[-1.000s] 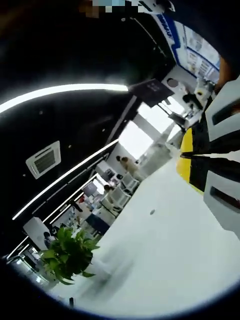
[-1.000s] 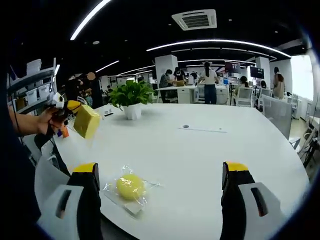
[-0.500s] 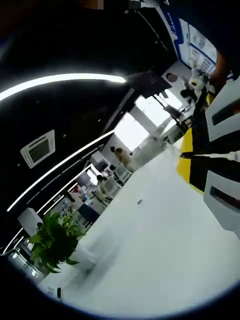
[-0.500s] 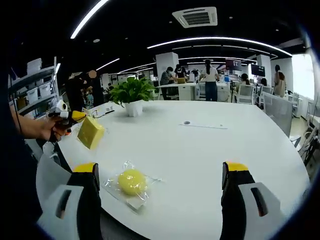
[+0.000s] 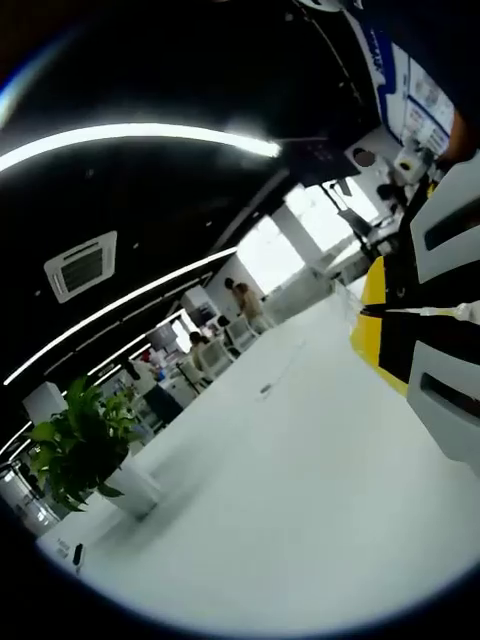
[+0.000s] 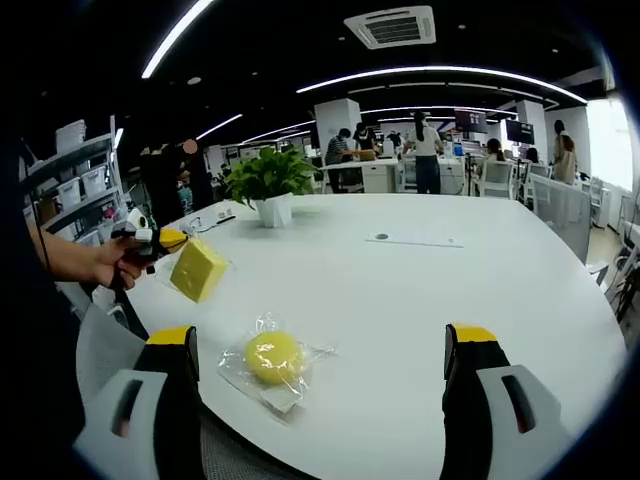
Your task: Compare the silicone blocks by pressing each to a similar depth, holding the contact briefly, and releasing to observe deformation and rebound differences across the visible hardness samples.
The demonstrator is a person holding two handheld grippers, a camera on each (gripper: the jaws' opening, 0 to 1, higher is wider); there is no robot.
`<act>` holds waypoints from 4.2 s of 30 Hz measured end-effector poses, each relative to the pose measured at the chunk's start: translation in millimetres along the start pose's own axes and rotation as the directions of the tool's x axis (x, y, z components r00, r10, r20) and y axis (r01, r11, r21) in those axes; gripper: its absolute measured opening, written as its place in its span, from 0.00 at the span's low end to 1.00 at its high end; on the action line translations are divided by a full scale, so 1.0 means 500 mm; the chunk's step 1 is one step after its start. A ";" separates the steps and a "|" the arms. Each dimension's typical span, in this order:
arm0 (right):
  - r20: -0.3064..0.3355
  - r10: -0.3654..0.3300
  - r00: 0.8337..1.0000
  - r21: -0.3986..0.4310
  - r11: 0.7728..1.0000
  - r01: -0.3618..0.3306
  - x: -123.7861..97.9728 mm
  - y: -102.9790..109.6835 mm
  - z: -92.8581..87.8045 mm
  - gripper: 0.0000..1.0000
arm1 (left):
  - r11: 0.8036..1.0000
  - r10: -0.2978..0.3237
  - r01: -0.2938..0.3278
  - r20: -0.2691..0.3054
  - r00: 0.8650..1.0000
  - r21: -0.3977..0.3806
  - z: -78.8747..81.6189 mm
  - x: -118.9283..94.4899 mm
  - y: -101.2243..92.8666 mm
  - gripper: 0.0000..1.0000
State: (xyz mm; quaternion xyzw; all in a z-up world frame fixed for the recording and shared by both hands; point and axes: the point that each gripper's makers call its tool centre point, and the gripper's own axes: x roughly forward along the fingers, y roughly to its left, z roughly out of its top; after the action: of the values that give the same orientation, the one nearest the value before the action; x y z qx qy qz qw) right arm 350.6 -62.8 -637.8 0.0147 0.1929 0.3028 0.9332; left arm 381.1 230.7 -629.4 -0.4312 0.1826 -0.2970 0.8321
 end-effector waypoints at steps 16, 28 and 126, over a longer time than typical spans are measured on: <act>-0.017 -0.003 1.000 0.003 1.000 0.003 0.005 -0.006 -0.011 0.96 | 0.989 0.070 -0.076 -0.051 0.996 -0.124 -0.050 -0.007 0.065 0.00; -0.017 -0.009 1.000 0.020 1.000 0.009 0.003 -0.005 -0.019 0.96 | 0.977 0.208 -0.210 -0.043 0.977 -0.044 -0.055 -0.016 0.142 0.00; -0.188 0.066 0.980 0.007 0.998 -0.065 0.051 0.005 -0.121 0.96 | 0.790 0.346 -0.149 -0.233 0.909 0.595 -0.039 -0.153 0.105 1.00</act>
State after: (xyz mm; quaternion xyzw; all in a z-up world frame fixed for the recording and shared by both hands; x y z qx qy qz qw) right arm 346.0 -51.7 -702.5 -0.0076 0.2799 0.3333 0.9003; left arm 330.3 292.5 -680.2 -0.0817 0.2787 -0.2921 0.9113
